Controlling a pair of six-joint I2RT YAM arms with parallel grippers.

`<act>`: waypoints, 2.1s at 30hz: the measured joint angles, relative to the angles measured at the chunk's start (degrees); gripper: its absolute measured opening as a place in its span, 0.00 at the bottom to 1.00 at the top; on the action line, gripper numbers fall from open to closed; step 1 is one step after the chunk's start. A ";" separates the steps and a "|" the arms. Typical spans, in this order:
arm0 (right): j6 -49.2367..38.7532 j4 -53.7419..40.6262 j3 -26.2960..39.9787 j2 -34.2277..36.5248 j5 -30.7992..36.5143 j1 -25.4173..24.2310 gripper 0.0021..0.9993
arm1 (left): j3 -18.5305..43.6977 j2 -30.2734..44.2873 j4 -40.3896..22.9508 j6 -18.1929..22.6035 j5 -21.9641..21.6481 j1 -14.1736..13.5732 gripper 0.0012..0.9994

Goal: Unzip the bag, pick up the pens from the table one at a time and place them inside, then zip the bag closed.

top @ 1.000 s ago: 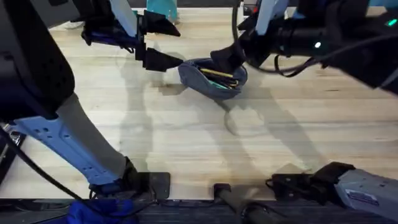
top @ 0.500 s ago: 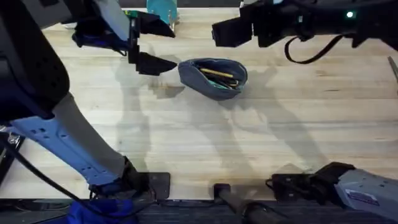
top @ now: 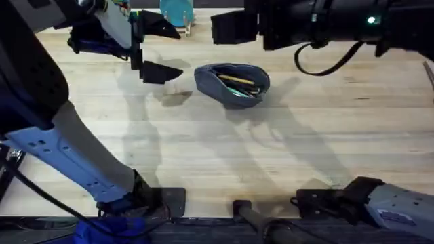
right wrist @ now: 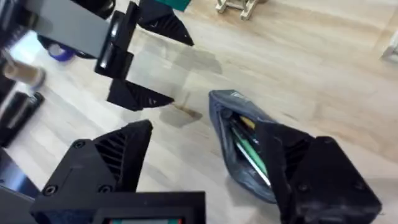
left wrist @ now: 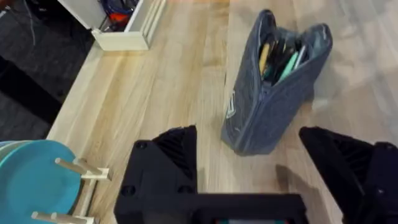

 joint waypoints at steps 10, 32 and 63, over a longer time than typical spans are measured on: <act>12.68 -0.04 0.00 0.00 1.04 3.33 1.00 | 0.02 0.25 -0.28 2.97 -3.00 0.60 0.99; 47.15 -12.02 0.09 0.65 11.07 3.59 1.00 | 0.15 7.48 -0.06 3.23 -3.20 0.60 0.99; 42.83 -5.80 0.11 11.28 7.40 3.59 1.00 | 0.15 7.48 -0.06 3.21 -3.20 0.58 0.99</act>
